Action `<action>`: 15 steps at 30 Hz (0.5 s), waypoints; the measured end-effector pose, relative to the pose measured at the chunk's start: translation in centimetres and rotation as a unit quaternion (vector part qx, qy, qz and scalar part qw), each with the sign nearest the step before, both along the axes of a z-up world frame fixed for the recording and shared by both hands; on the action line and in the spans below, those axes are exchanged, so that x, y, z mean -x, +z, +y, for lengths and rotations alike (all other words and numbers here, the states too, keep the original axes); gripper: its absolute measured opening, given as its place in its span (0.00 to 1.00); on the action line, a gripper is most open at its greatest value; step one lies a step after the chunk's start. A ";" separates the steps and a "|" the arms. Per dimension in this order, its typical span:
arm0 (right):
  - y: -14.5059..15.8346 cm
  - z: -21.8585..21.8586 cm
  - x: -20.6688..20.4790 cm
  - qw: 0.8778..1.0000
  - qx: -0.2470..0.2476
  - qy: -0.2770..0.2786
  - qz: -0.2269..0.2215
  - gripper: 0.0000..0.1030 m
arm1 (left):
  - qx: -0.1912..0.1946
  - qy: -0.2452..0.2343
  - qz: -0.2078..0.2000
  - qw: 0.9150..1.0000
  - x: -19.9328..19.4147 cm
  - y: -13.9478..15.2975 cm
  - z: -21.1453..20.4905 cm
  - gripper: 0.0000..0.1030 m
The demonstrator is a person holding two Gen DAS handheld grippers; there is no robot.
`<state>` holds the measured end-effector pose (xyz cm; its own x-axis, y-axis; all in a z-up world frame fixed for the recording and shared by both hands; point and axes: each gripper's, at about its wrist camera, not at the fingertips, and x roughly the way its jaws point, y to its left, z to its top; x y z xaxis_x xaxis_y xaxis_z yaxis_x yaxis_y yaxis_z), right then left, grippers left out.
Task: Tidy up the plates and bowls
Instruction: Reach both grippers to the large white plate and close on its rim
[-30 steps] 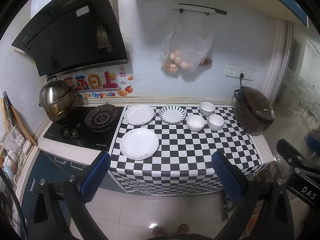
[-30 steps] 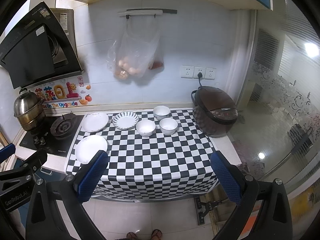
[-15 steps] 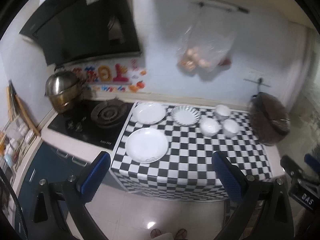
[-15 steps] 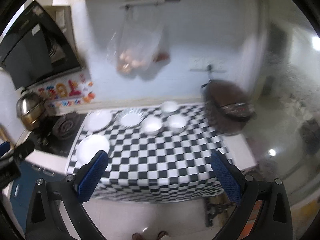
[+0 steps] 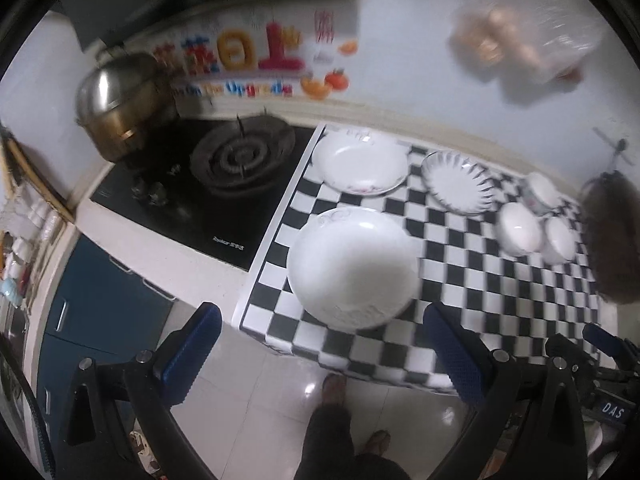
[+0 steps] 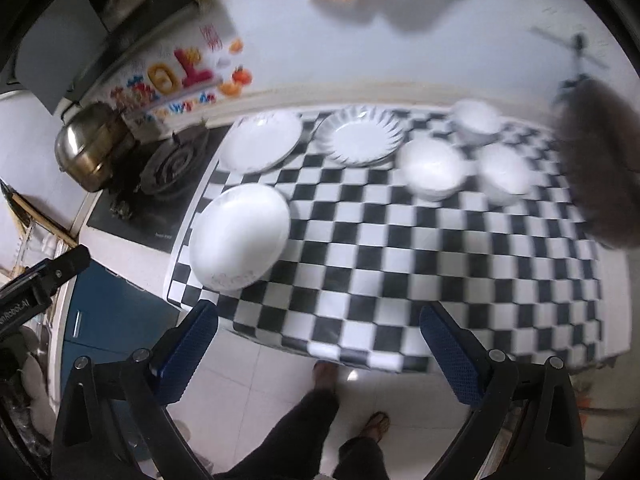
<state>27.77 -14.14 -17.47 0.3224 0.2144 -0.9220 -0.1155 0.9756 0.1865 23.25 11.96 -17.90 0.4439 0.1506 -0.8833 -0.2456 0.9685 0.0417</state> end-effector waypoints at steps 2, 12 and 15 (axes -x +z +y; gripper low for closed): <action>-3.1 1.8 -3.2 1.000 -0.004 -0.001 0.027 0.99 | 0.016 -0.002 0.022 1.000 -2.3 -2.3 1.9 1.00; -17.1 7.1 -14.8 0.984 -0.026 -0.031 0.173 0.88 | 0.077 -0.052 0.153 0.984 -13.3 -15.2 7.8 0.86; -20.2 8.0 -16.9 0.976 -0.040 -0.039 0.210 0.85 | 0.093 -0.065 0.190 0.975 -15.4 -18.4 8.8 0.77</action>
